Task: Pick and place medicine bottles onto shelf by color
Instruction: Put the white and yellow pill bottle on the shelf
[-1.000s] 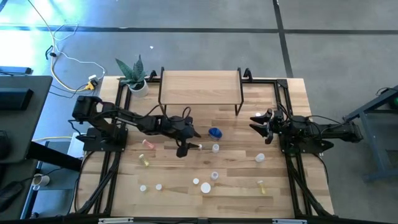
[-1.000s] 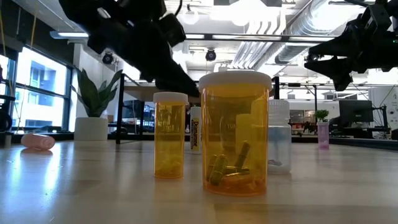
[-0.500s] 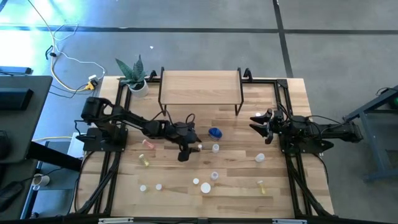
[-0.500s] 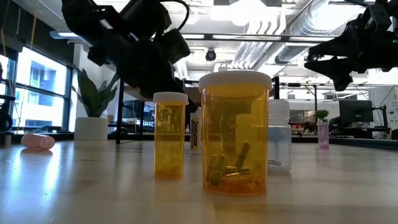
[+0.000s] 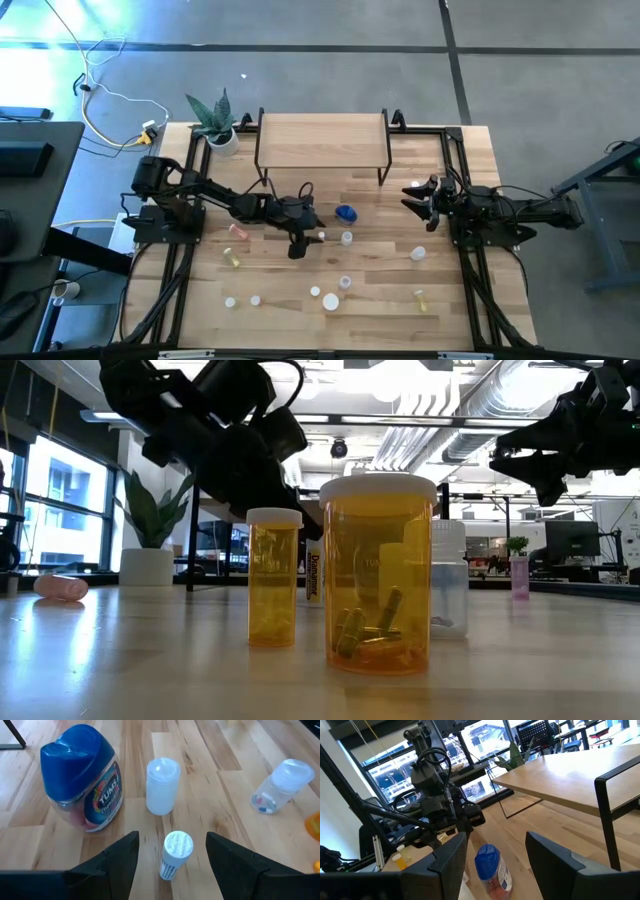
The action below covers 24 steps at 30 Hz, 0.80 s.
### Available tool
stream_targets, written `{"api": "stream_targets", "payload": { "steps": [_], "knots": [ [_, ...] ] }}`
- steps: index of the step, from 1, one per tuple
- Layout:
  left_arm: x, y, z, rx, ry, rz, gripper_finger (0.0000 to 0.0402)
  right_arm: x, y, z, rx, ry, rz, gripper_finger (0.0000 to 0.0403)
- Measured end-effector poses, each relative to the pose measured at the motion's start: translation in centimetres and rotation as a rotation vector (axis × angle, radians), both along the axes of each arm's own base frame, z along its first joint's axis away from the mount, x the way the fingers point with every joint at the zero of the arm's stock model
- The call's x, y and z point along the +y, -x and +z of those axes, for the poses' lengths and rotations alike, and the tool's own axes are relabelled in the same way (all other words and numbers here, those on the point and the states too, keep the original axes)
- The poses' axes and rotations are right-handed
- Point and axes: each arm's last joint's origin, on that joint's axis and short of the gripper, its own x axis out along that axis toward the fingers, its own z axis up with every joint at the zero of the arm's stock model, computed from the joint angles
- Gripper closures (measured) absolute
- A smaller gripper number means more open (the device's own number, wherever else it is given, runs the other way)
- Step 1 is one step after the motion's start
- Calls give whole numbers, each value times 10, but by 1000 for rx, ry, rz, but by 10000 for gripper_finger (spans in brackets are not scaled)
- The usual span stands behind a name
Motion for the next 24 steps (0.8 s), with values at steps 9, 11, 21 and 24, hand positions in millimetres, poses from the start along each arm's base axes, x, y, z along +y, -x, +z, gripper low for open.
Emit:
{"api": "stream_targets", "payload": {
  "steps": [9,11,21,24],
  "knots": [
    [-4,-1,1,-14,-19,-26,203,0,0,0,0,0,0,206],
    [-5,-1,0,-13,-29,-34,208,0,0,0,0,0,0,206],
    [-5,-1,-1,-7,-51,-5,233,0,0,0,0,0,0,206],
    [-5,-1,-1,-7,-51,-5,243,0,0,0,0,0,0,206]
  ]
}}
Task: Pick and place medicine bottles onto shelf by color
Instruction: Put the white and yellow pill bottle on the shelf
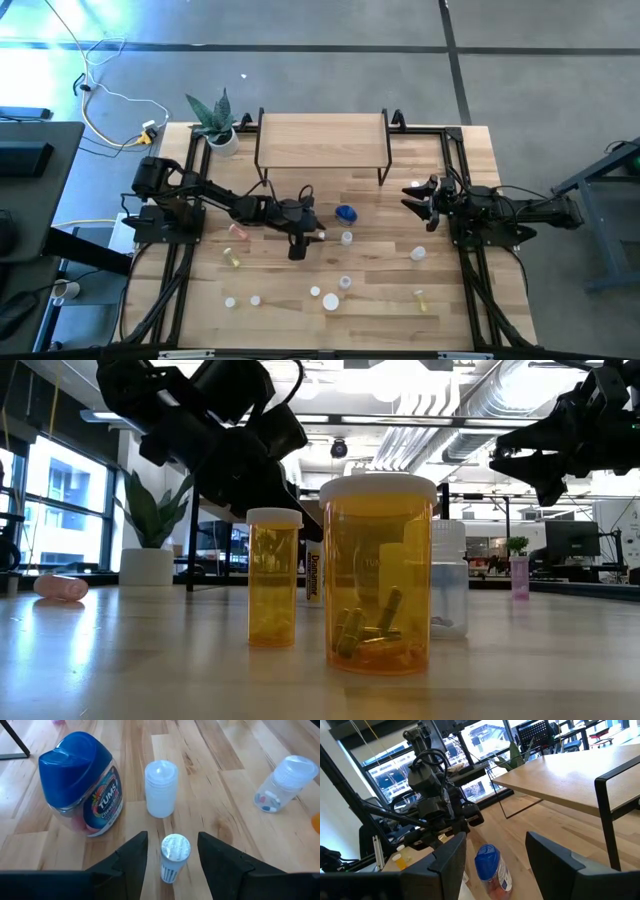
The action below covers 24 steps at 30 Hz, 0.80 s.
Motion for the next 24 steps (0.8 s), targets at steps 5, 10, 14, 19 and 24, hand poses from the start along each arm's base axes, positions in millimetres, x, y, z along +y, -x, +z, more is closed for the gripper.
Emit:
{"api": "stream_targets", "payload": {
  "steps": [5,10,14,19,24],
  "knots": [
    [0,0,0,0,0,0,268,0,0,0,0,0,0,206],
    [0,0,0,0,0,0,299,0,0,0,0,0,0,206],
    [0,0,0,0,5,4,321,0,0,0,0,0,0,206],
    [1,0,0,0,-1,23,329,0,0,0,0,0,0,206],
    [6,0,0,-2,49,76,325,0,0,0,0,0,0,206]
  ]
}}
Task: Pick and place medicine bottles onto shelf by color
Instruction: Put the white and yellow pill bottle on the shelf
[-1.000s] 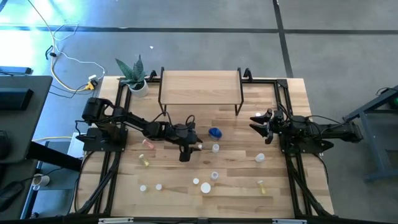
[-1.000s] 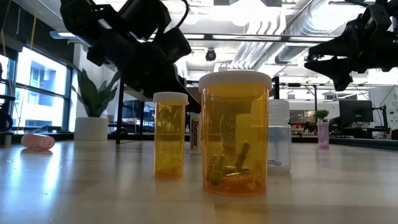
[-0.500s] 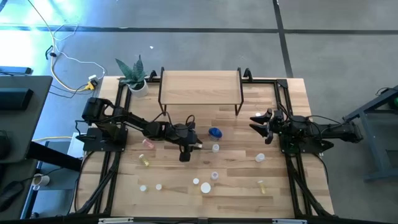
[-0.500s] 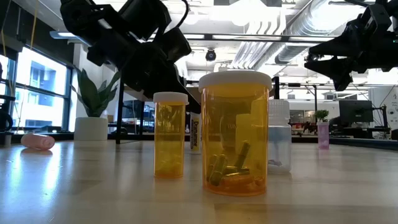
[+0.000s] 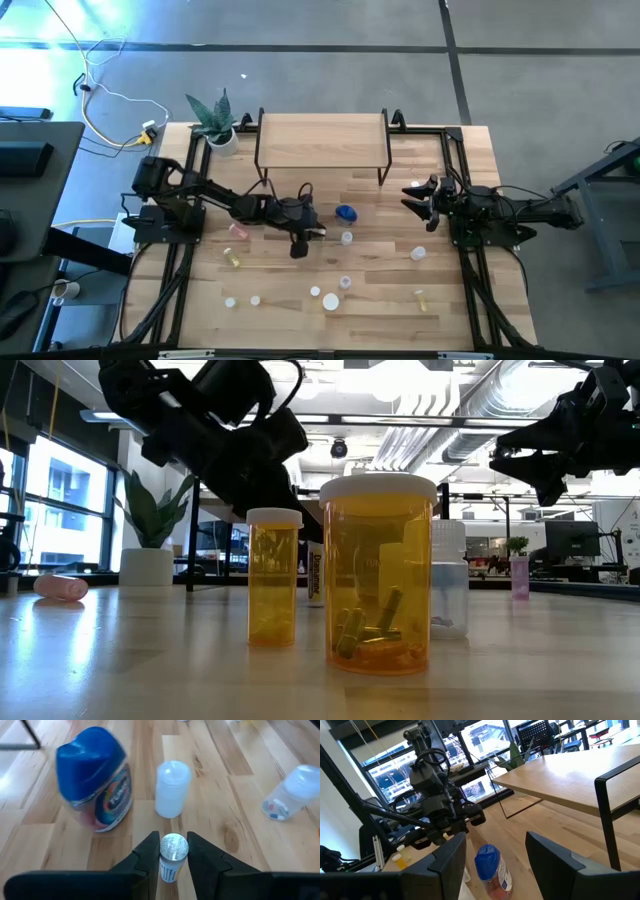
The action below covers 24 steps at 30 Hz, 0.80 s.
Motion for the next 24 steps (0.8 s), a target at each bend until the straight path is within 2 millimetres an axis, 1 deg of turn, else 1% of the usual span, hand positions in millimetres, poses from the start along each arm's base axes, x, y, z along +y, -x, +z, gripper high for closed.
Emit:
{"api": "stream_targets", "payload": {
  "steps": [4,8,10,13,15,17,19,21,24],
  "knots": [
    [7,-3,4,-12,56,58,325,0,0,0,0,0,0,206],
    [14,-13,23,-77,81,62,324,0,0,0,0,0,0,206],
    [18,-14,31,-61,91,61,324,0,0,0,0,0,0,206],
    [23,-20,47,-34,97,71,324,0,0,0,1,0,0,206],
    [28,-17,56,19,101,87,324,0,0,0,0,0,0,206],
    [33,-22,70,20,75,99,324,0,0,0,0,0,0,206],
    [39,-19,82,57,61,131,324,0,0,0,0,0,0,206],
    [46,-23,99,27,40,153,324,0,0,0,0,0,0,206],
    [61,-22,119,1,27,190,324,0,0,0,0,0,0,206]
  ]
}}
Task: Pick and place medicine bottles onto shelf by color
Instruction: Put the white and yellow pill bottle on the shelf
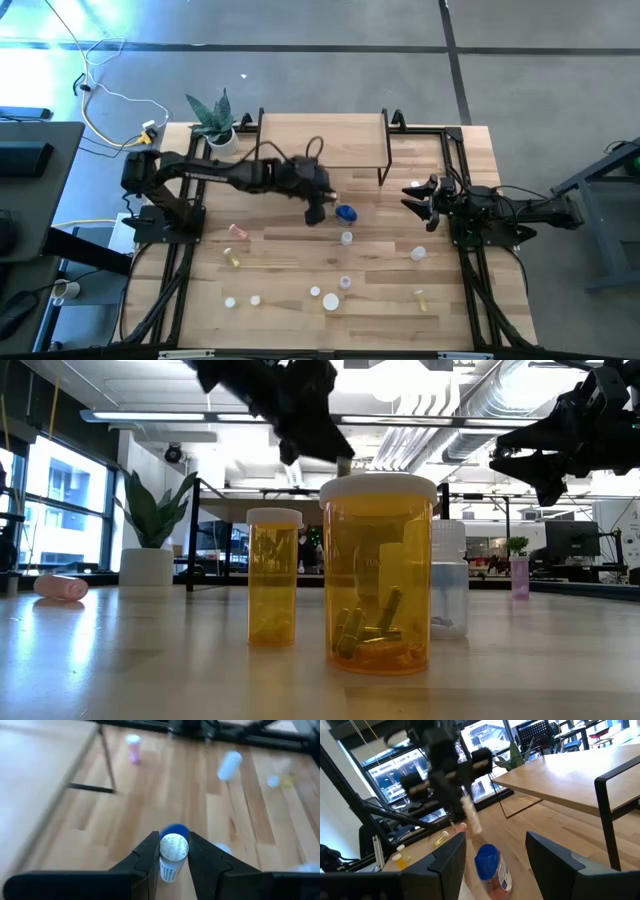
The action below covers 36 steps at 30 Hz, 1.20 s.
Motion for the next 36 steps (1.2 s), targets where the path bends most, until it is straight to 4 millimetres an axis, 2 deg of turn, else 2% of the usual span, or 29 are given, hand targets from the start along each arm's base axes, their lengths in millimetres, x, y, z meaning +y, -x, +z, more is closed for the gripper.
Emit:
{"api": "stream_targets", "payload": {
  "steps": [3,8,14,20,26,30,36],
  "knots": [
    [17,-2,23,-69,-33,37,324,0,0,0,0,0,0,206],
    [46,2,51,-126,-120,77,324,0,0,0,0,0,0,206],
    [86,16,69,-152,-185,165,324,0,0,0,0,0,0,206],
    [126,40,70,-86,-264,228,324,0,0,0,0,0,0,206],
    [161,70,65,-49,-201,285,324,0,0,0,0,0,0,206],
    [175,84,61,-15,-181,334,324,0,0,0,0,0,0,206],
    [182,90,51,53,-142,374,324,0,0,0,0,0,0,206]
  ]
}}
